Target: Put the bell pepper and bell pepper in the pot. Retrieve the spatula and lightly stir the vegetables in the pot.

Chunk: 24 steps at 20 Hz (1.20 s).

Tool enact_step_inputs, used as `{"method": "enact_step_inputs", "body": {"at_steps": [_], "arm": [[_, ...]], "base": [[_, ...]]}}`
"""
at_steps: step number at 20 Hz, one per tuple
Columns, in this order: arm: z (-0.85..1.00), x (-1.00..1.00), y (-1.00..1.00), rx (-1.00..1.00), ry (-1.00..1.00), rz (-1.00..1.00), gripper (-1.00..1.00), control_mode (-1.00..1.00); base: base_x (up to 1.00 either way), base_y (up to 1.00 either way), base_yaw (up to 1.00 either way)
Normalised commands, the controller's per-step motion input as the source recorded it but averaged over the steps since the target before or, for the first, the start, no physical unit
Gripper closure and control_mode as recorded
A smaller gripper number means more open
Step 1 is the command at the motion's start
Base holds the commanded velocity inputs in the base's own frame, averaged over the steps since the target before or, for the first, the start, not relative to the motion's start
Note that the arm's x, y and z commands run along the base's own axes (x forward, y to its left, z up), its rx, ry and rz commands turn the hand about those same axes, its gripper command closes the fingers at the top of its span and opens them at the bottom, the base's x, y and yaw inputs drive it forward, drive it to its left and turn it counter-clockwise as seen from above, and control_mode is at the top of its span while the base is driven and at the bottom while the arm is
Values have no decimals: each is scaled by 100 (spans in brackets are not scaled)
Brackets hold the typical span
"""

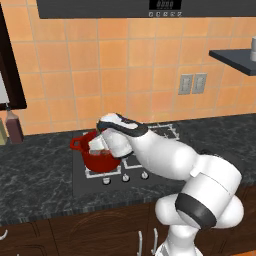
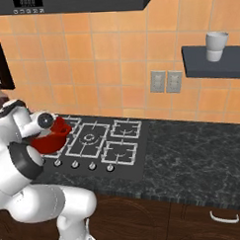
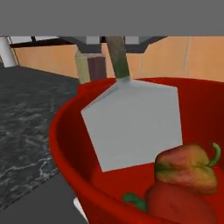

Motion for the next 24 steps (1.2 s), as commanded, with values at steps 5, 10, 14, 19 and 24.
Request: {"method": "enact_step_inputs", "body": {"at_steps": [5,10,14,19,24], "arm": [[39,-2,-16,-26,30,0,100,-100],[43,6,-4,-22,11,0,100,-100],[0,29,4,-6,-4,4,100,-100],[-6,64,31,0,-20,12,100,-100],[-67,40,16,0,-34,18,100,-100]], "base": [[0,0,0],[0,0,0],[0,0,0],[0,0,0],[0,0,0]]}}
